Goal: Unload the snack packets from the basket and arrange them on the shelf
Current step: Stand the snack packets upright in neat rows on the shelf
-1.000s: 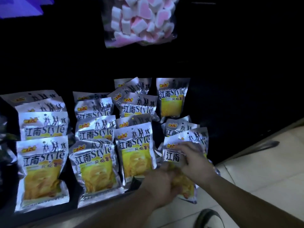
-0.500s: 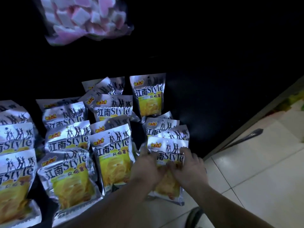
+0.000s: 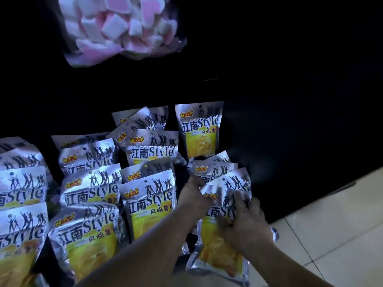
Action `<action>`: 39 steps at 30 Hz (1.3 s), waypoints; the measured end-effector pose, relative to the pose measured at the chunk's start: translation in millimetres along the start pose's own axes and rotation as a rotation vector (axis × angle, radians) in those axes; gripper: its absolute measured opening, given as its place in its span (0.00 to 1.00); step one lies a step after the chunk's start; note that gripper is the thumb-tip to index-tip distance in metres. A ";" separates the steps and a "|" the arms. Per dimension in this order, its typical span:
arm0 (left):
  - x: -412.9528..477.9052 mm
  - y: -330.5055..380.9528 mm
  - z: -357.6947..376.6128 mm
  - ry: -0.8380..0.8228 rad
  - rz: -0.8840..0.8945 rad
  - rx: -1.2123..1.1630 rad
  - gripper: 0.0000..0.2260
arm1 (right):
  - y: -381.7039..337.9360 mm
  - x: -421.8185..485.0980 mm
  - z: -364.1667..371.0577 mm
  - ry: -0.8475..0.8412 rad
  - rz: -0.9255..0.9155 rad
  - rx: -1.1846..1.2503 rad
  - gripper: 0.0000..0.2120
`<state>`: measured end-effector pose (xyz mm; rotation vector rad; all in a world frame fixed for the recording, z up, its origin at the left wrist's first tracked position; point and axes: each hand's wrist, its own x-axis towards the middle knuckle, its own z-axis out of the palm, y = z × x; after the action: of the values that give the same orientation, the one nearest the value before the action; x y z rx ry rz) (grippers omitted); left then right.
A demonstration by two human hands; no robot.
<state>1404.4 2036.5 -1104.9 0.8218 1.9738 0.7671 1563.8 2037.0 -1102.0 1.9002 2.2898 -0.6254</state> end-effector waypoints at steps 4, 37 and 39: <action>-0.6 0.2 1.2 -0.076 -0.047 -0.186 0.25 | 7.7 -4.3 -0.2 -0.011 0.007 0.060 0.39; 16.5 32.5 -30.3 0.307 0.395 -0.295 0.17 | -24.7 31.4 -33.9 0.309 -0.179 0.164 0.48; 7.4 26.3 -35.2 0.404 0.335 -0.252 0.19 | -25.9 29.7 -33.7 0.323 -0.181 0.177 0.48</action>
<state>1377.6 2050.7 -1072.3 0.9072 2.0464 1.4427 1538.7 2073.3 -1074.8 2.0152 2.7132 -0.5951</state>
